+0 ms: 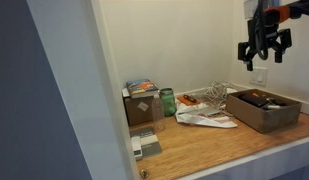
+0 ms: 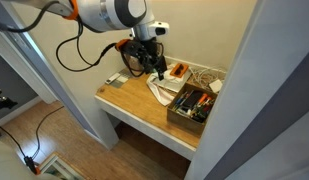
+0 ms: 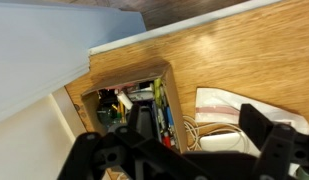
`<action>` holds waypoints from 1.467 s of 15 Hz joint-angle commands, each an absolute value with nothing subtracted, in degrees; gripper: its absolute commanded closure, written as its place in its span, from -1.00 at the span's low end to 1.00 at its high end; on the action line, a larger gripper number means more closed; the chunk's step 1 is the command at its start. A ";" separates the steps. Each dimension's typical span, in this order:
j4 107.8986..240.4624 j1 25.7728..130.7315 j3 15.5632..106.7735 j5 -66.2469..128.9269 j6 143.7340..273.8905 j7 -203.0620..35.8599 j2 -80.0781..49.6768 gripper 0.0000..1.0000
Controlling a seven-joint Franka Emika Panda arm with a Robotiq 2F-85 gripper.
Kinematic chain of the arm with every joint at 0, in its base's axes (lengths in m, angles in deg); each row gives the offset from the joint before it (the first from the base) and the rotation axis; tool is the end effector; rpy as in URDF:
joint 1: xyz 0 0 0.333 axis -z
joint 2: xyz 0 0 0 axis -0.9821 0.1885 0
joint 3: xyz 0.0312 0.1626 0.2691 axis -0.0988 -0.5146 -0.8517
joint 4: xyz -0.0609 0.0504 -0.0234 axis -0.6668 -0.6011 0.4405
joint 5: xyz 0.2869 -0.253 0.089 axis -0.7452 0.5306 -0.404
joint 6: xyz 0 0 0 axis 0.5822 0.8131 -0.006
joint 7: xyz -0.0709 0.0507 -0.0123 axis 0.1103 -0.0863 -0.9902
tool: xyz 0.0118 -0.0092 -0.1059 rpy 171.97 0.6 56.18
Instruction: Pick up the white pencil and put it on the white cloth on the table
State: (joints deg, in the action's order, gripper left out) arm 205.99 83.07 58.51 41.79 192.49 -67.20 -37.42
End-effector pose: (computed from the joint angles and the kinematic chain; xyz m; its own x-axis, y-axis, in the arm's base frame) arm 0.5119 -0.0593 0.4389 0.9409 -0.3335 0.0582 -0.3384 -0.9210 0.1931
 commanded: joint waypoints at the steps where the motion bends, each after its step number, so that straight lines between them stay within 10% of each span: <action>1: 205.33 83.05 58.65 42.32 192.70 -66.86 -36.43 -1.00; 22: 194.13 86.55 64.36 30.54 210.46 -82.37 -17.44 -1.00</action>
